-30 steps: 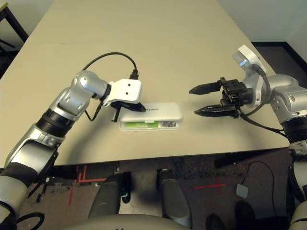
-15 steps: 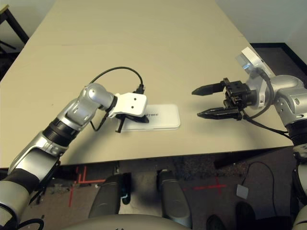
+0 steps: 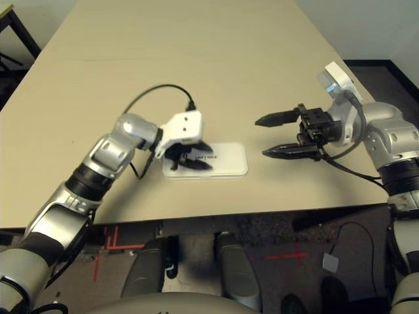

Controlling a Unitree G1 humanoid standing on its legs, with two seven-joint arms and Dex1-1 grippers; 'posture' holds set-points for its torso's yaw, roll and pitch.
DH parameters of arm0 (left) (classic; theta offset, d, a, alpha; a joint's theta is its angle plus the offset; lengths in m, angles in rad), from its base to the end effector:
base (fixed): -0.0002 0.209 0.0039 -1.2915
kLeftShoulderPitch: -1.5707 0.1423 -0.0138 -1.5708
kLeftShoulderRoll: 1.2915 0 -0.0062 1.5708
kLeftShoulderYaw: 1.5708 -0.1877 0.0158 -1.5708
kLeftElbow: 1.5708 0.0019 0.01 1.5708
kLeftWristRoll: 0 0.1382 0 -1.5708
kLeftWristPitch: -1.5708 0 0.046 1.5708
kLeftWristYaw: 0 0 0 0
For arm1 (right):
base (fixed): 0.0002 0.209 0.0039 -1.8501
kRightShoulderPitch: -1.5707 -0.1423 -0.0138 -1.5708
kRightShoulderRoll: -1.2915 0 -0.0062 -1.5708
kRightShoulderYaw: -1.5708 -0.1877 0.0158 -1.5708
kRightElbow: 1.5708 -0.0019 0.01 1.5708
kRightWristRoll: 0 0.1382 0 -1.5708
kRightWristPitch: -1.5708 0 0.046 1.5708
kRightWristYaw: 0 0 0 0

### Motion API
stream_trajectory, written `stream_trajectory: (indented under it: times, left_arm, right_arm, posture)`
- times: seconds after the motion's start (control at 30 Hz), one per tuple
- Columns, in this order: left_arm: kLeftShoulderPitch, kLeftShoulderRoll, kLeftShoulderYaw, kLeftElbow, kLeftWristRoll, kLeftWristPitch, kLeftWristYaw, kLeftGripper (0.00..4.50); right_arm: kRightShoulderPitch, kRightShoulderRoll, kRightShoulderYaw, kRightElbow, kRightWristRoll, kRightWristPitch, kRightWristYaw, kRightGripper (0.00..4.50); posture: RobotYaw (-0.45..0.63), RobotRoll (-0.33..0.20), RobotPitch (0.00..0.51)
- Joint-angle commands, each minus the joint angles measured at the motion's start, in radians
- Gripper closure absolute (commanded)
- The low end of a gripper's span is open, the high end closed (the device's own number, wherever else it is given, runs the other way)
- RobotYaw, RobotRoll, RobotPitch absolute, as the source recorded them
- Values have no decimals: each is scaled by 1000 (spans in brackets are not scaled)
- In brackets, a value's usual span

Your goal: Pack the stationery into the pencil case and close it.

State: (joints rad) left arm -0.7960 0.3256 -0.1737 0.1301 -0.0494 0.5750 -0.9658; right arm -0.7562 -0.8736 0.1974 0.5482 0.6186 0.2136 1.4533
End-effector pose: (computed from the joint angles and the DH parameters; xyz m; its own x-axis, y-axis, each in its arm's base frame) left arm 0.3184 0.1372 0.1958 0.4646 -0.8350 -0.2947 0.8810 0.4025 0.2486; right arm 0.3100 -0.2996 0.1983 0.2624 0.9377 -0.2275 -0.9649 0.2584 -0.0480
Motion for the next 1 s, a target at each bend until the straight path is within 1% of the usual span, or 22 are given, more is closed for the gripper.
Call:
stream_trajectory:
  times: [0.03,0.07,0.13,0.2,0.27,0.3,0.33,0.43,0.47,0.53,0.6,0.73,0.83,1.0]
  left_arm:
    - [8,10,191,47,-25,58,226,34]
    - [9,13,215,51,-35,66,248,34]
    - [17,36,290,75,-18,24,359,34]
    - [28,61,364,103,-14,-26,456,34]
    - [47,79,439,119,-18,-55,558,34]
    - [55,84,458,121,-20,-61,591,34]
    - [71,89,487,116,-27,-83,623,34]
    - [123,80,557,85,-24,-136,749,34]
    - [142,65,576,69,-25,-147,793,34]
    - [179,36,594,44,-21,-191,865,34]
    - [206,14,594,35,-15,-235,916,34]
    - [257,-33,577,77,6,-372,1004,34]
    - [268,-51,575,111,-1,-423,1035,34]
    - [259,-43,557,188,-23,-458,1017,34]
  right_arm:
    - [-27,71,-95,67,-58,44,-190,0]
    - [-29,83,-112,70,-71,54,-220,0]
    - [-40,117,-139,98,-124,38,-330,0]
    - [-53,143,-167,127,-155,64,-422,0]
    - [-72,183,-230,170,-155,62,-527,0]
    - [-77,197,-254,183,-157,56,-560,0]
    - [-84,212,-285,202,-166,39,-625,0]
    - [-108,241,-356,274,-209,7,-841,0]
    - [-115,243,-369,299,-222,8,-890,0]
    - [-114,252,-396,332,-239,-39,-939,0]
    - [-107,262,-416,349,-251,-83,-951,0]
    - [-92,280,-459,412,-273,-152,-1046,0]
    - [-92,289,-473,450,-289,-199,-1072,0]
    - [-61,298,-482,476,-314,-240,-1141,0]
  posture:
    - [-18,0,148]
    - [-14,0,146]
    - [-1,0,145]
    - [4,0,145]
    - [9,0,145]
    - [9,0,145]
    - [10,0,144]
    - [10,0,142]
    - [10,0,142]
    - [10,0,140]
    - [12,0,138]
    - [3,0,137]
    - [-1,0,137]
    - [-4,0,141]
